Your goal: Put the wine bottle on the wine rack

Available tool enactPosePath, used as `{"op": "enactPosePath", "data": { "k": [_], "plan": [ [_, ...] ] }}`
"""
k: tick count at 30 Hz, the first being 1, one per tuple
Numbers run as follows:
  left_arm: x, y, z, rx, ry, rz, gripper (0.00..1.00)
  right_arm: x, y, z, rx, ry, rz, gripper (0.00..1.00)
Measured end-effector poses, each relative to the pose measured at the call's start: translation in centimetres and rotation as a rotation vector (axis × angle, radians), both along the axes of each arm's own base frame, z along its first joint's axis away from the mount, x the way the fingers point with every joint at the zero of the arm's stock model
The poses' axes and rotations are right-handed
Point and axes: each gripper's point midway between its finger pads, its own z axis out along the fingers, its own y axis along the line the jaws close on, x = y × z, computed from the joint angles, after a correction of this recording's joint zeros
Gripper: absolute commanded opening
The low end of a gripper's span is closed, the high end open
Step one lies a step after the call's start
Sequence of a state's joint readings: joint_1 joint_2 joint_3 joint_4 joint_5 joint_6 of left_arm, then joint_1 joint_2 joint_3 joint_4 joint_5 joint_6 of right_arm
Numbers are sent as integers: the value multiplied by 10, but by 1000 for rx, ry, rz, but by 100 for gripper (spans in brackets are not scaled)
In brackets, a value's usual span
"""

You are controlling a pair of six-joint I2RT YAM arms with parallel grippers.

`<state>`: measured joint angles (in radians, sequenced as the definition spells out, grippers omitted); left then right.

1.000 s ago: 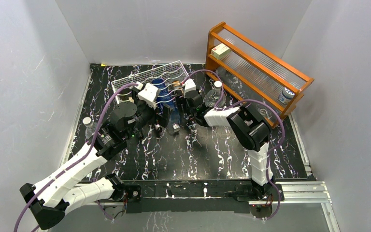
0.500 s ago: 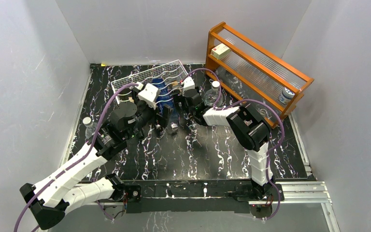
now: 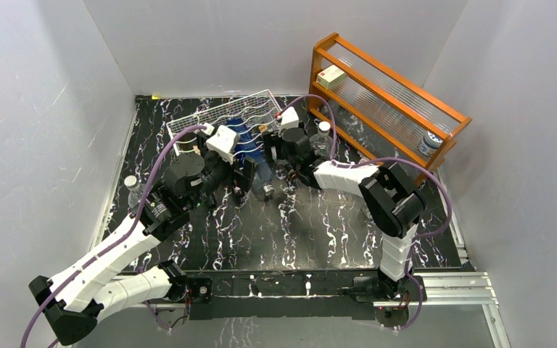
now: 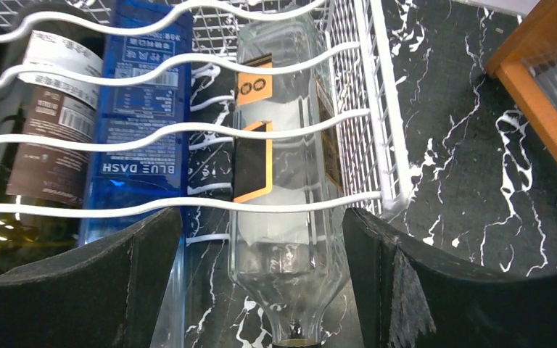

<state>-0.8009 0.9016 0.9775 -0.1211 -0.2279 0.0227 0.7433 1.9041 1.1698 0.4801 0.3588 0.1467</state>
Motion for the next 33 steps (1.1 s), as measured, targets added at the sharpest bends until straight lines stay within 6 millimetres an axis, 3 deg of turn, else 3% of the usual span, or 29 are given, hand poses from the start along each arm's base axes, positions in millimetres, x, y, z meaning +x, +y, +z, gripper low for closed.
{"op": "enactPosePath", "data": {
  "k": [3, 13, 16, 19, 24, 33],
  "plan": [
    [0, 0, 0, 0, 0, 0, 98, -5, 1, 13, 16, -8, 20, 93],
    [0, 0, 0, -2, 0, 0, 98, -32, 6, 94, 123, -62, 141, 89],
    [0, 0, 0, -6, 3, 1, 98, -42, 5, 105, 128, -37, 168, 81],
    [-1, 1, 1, -13, 5, 2, 98, -53, 0, 109, 118, -1, 181, 62],
    [-4, 3, 6, -29, -2, 3, 98, -79, -18, 92, 66, 81, 201, 51],
    [-5, 4, 6, -33, -1, 4, 98, -127, -64, 0, -115, 300, 161, 42]
  ]
}}
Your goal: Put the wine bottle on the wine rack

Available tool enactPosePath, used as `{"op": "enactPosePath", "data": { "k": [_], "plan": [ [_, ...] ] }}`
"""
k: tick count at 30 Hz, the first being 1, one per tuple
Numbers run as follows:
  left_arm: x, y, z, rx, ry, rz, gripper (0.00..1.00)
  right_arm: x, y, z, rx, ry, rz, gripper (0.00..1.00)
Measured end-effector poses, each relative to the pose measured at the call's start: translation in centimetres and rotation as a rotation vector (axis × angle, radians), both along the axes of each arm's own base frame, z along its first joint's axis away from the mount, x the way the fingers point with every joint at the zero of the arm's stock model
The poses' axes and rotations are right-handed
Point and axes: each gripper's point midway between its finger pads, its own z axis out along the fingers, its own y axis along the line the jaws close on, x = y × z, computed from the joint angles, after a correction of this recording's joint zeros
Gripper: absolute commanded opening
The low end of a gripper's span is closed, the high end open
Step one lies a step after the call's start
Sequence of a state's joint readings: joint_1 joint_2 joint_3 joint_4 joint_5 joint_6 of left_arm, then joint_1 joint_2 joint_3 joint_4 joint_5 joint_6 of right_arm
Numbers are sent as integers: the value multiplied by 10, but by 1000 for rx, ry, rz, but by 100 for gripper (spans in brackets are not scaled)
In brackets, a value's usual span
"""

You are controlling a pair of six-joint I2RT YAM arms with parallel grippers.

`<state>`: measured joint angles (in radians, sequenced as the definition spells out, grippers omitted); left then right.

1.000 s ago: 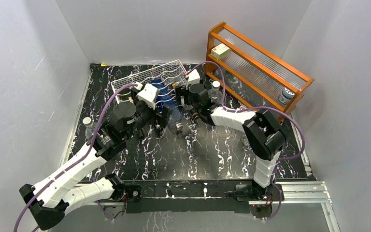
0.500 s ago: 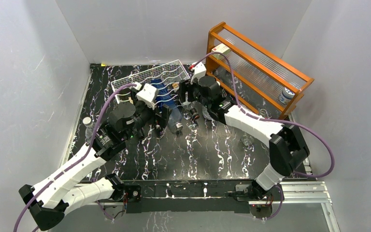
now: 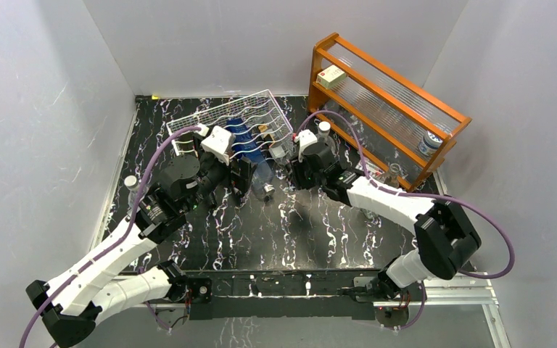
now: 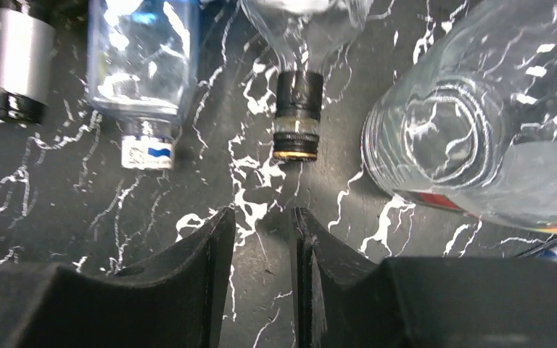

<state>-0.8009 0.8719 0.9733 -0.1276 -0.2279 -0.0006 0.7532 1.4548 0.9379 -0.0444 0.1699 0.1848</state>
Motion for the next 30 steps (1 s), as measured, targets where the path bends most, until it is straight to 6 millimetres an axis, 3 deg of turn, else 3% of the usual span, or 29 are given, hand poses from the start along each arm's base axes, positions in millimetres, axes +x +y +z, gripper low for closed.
{"op": "enactPosePath", "data": {
  "k": [7, 15, 30],
  "plan": [
    [0, 0, -1, 2, 1, 0, 98, -3, -9, -31, -72, 57, -27, 36],
    [1, 0, -2, 5, 4, 1, 98, 7, -10, -68, -155, 101, -59, 28],
    [2, -1, -5, 12, 9, 1, 98, 45, 8, -66, -156, 23, -104, 22]
  ]
}}
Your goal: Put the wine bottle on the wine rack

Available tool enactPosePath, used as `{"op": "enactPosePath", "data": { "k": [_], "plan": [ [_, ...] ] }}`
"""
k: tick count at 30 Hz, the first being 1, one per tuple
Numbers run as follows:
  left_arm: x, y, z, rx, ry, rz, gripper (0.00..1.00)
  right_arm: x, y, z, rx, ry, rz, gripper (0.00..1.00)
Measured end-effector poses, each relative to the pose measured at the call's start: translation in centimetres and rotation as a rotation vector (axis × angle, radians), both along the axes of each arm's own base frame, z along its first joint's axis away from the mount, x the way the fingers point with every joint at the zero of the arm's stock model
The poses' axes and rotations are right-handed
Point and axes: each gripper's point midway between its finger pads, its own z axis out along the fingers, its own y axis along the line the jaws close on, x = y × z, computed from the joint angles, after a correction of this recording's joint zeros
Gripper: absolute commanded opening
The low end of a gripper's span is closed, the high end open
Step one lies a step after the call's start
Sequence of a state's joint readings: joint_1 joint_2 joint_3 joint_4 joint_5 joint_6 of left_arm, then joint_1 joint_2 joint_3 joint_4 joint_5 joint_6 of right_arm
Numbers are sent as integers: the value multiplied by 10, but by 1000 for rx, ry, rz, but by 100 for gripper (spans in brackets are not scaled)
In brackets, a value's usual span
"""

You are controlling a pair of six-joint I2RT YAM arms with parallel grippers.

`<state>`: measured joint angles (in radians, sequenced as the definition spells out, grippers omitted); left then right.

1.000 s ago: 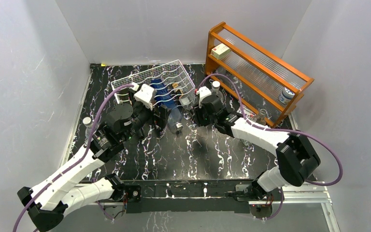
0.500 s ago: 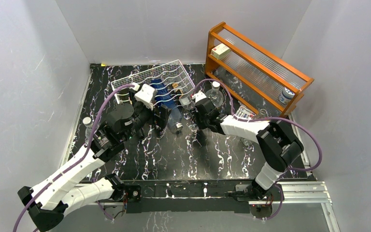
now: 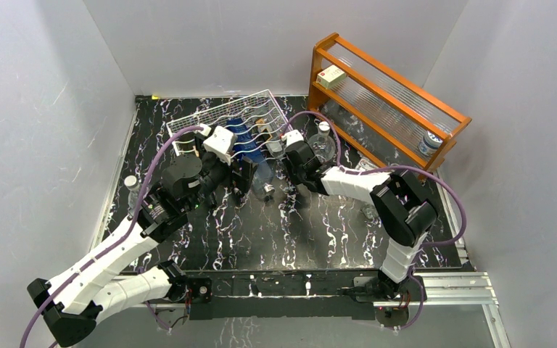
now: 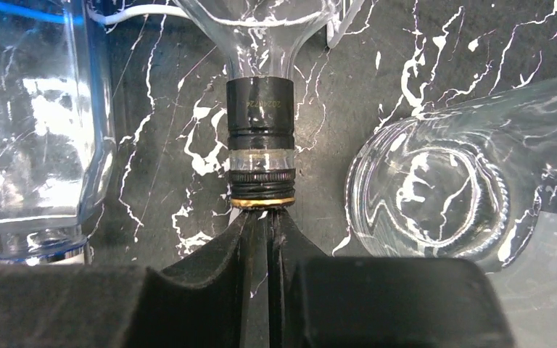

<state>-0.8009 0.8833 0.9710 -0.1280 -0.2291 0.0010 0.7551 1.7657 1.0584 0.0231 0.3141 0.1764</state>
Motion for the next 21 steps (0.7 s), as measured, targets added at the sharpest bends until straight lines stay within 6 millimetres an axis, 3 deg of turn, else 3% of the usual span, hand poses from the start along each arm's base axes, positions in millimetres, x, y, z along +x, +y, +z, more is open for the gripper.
{"op": "enactPosePath", "data": {
  "k": [5, 11, 15, 21],
  "plan": [
    [0, 0, 0, 0, 0, 0, 98, 3, -1, -4, -6, -4, -14, 27],
    [0, 0, -1, 1, 2, 0, 98, 0, 0, 7, 17, -6, -11, 47],
    [0, 1, -6, 4, 11, 5, 98, -11, 0, 43, 80, -27, 14, 56],
    [1, 2, -8, -9, 26, 24, 98, -30, -10, 129, 215, -133, 39, 66]
  ]
}}
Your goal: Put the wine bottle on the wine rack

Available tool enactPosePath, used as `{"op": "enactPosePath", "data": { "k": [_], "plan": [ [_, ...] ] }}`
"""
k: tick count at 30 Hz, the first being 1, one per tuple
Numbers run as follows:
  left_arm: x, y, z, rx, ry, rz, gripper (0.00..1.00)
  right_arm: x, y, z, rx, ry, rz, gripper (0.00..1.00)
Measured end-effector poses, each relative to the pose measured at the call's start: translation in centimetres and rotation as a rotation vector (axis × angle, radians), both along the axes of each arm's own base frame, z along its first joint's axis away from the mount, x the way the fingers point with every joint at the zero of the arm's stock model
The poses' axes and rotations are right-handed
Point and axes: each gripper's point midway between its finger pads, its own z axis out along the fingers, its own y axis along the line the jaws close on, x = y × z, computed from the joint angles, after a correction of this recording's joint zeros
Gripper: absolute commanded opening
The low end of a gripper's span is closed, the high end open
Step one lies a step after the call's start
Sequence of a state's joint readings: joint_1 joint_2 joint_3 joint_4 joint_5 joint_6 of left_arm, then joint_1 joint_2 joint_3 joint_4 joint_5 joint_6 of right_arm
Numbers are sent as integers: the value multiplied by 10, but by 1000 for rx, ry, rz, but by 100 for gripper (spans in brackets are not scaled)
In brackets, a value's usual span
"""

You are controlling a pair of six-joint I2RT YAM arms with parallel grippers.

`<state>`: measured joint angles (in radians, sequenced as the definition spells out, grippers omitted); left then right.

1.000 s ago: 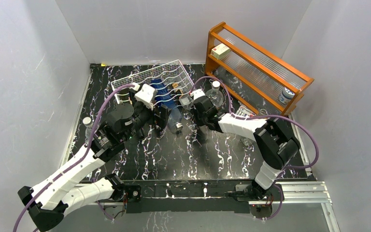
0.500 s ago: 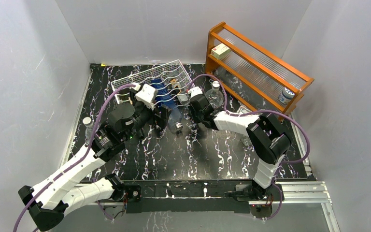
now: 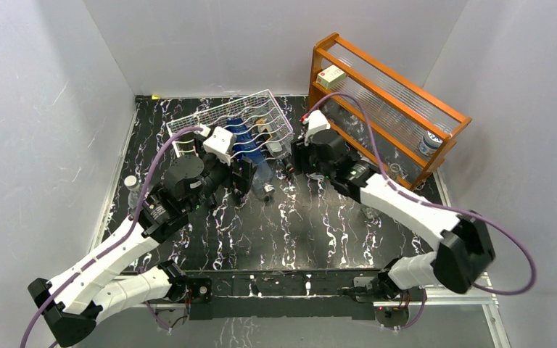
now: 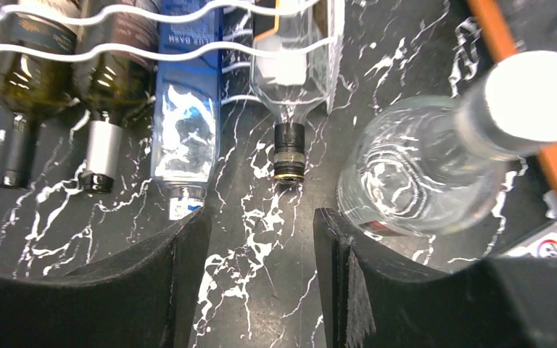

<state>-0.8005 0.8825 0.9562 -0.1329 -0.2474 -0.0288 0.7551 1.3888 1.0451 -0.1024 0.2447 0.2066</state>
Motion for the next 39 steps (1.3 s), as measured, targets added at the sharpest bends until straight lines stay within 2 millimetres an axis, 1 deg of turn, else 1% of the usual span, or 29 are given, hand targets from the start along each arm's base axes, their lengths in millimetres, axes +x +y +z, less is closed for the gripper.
{"op": "enactPosePath", "data": {
  "k": [1, 5, 9, 11, 13, 15, 19, 22, 25, 30, 33, 39],
  "plan": [
    [0, 0, -1, -2, 5, 2, 98, -4, -4, 13, 16, -19, -4, 67],
    [-1, 0, -5, -7, 20, 4, 98, -12, -27, 49, 24, -71, -56, 70],
    [-2, 3, -13, -19, 54, 29, 98, -11, -51, 71, -19, -101, -149, 73],
    [-2, 7, -18, -23, 82, 61, 98, -9, -64, 77, -55, -114, -207, 76],
    [0, 9, -23, -19, 112, 86, 98, -9, -76, 78, -87, -118, -251, 79],
    [1, 7, -27, -11, 138, 97, 98, -9, -87, 75, -120, -113, -285, 80],
    [-1, 1, -39, 16, 179, 67, 98, -7, -96, 73, -142, -83, -312, 80],
    [-2, 0, -39, 14, 182, 57, 98, 5, -94, 79, -117, -77, -334, 80],
    [-5, -2, -37, 5, 180, 40, 98, 17, -91, 77, -92, -51, -335, 80],
    [-8, -6, -31, -20, 166, 12, 98, 45, -87, 65, -68, 5, -343, 79],
    [-9, -6, -34, -19, 169, 6, 98, 62, -80, 57, -66, 35, -333, 78],
    [-10, -6, -44, -7, 182, 0, 98, 78, -68, 41, -81, 88, -298, 71]
  ]
}}
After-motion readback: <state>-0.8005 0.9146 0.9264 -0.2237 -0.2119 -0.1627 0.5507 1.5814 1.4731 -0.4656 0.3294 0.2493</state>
